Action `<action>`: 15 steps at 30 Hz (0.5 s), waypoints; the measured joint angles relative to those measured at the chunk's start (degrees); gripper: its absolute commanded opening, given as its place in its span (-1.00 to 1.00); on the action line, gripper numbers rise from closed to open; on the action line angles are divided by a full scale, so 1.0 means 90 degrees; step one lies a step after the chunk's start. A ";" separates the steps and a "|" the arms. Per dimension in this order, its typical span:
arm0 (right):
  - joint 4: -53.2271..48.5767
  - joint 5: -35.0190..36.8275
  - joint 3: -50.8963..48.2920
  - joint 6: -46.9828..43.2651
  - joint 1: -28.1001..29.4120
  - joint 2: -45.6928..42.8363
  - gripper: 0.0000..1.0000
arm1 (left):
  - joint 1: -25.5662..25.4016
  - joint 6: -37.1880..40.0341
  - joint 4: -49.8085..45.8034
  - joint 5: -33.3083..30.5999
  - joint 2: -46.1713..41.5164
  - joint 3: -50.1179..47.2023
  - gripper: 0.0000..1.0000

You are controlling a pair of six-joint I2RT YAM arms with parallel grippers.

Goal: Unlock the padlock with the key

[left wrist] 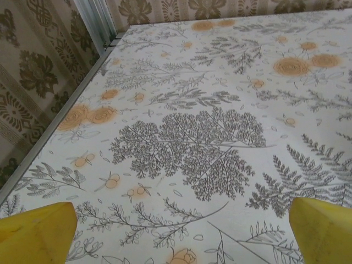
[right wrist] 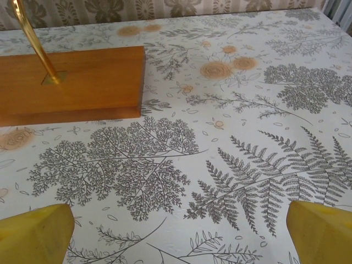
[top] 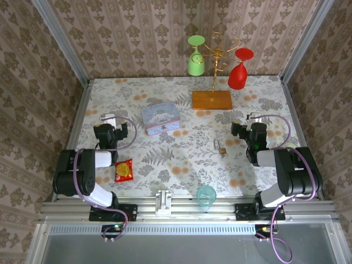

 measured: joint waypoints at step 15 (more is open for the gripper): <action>0.0092 -0.0289 0.0000 -0.0019 0.0000 0.0000 1.00 | -0.0005 0.0032 0.0510 0.0005 0.0160 -0.0163 1.00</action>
